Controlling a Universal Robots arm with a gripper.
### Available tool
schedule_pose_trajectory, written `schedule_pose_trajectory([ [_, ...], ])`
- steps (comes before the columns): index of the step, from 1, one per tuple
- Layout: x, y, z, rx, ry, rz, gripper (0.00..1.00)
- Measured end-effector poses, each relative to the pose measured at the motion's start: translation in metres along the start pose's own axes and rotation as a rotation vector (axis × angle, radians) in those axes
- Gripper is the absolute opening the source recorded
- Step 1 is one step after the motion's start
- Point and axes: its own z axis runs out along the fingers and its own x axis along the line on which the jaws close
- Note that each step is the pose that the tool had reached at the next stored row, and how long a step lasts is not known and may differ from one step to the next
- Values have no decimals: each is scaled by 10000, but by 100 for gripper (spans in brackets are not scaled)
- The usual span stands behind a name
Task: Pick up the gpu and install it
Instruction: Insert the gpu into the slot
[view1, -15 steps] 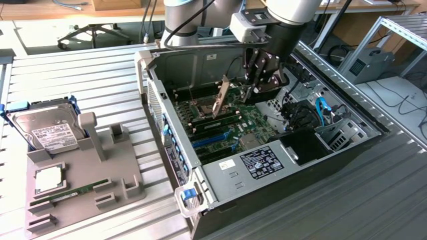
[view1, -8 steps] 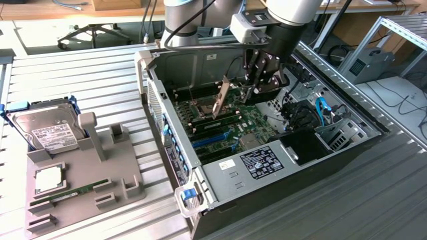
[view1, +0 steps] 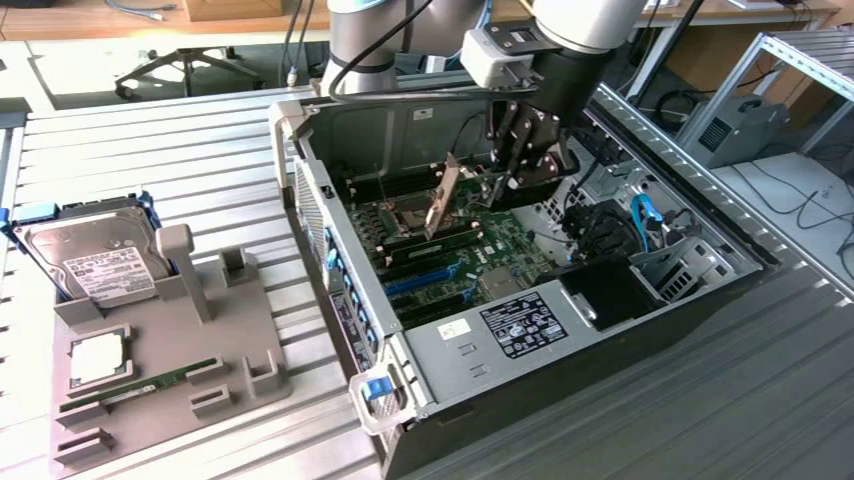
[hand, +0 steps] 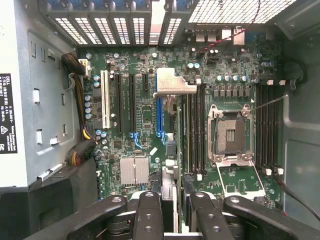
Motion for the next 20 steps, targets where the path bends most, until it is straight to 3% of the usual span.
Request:
schedule_pose_trajectory([
  [20,41,-1,22,0,0,0,27],
])
